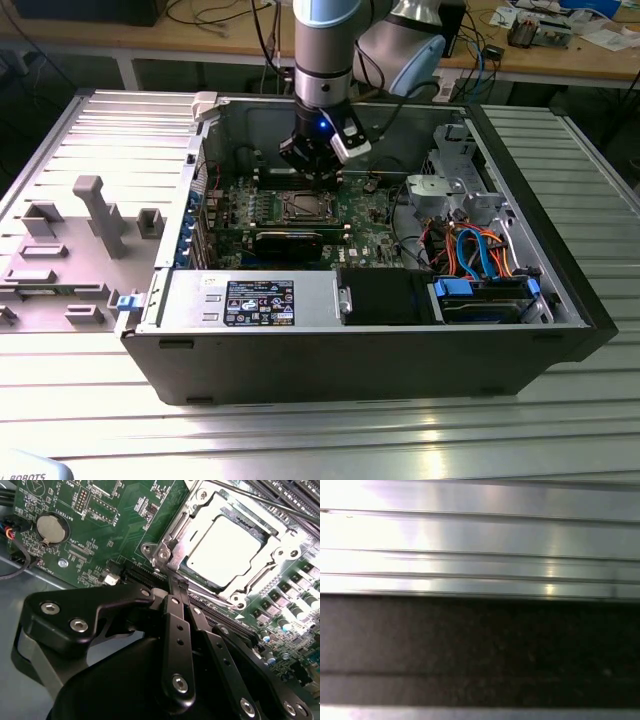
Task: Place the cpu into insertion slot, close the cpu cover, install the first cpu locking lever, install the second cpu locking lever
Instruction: 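Install the first cpu locking lever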
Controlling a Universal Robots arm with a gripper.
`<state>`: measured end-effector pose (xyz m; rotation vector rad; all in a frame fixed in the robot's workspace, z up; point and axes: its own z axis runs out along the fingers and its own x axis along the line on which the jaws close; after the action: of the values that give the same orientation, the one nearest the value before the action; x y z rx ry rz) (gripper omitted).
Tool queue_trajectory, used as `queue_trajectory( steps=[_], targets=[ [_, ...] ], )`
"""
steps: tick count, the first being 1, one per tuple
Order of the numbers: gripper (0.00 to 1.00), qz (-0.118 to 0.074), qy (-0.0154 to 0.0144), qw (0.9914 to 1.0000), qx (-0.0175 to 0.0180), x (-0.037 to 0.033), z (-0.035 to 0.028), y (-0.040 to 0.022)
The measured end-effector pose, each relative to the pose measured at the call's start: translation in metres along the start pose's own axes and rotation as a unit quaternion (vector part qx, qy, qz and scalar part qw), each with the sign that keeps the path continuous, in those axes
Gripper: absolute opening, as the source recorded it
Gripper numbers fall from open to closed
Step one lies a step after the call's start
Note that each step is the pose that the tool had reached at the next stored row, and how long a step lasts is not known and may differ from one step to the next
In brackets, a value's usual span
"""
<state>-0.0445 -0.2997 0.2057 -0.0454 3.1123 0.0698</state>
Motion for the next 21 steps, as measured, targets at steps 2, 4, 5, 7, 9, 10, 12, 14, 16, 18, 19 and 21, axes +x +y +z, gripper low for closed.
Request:
queue_trajectory(
  steps=[2, 4, 5, 7, 9, 10, 12, 14, 16, 18, 19, 21],
  targets=[
    [0.11, 0.0, 0.0001, 1.0, 0.0004, -0.0006, 0.001, 0.0001],
    [0.11, 0.0, 0.0001, 1.0, 0.0007, -0.0011, 0.0015, 0.0],
    [0.11, 0.0, 0.0001, 1.0, 0.0006, -0.0012, 0.0015, 0.0],
    [0.11, 0.0, -0.0005, 1.0, 0.0, -0.0014, 0.0003, 0.0003],
    [0.11, 0.0, -0.0001, 1.0, 0.0004, -0.0014, -0.0011, 0.0003],
    [0.11, 0.0, -0.0002, 1.0, 0.0004, -0.0014, -0.0012, 0.0002],
    [0.11, 0.0, 0.0, 1.0, 0.0006, -0.0014, -0.0012, 0.0002],
    [0.11, 0.0, 0.0001, 0.99999, 0.0033, -0.0013, 0.0003, 0.0001],
    [0.11, 0.0, -0.0001, 0.99999, 0.0053, -0.0022, 0.0038, 0.0001],
    [0.11, 0.0, 0.0002, 1.0, -0.0011, -0.0022, 0.0039, -0.0001],
    [0.11, 0.0, 0.0003, 0.99999, -0.0037, -0.0022, 0.0039, -0.0001],
    [0.11, 0.0, 0.0001, 0.99998, -0.0067, -0.0023, 0.0011, 0.0002]
  ],
)
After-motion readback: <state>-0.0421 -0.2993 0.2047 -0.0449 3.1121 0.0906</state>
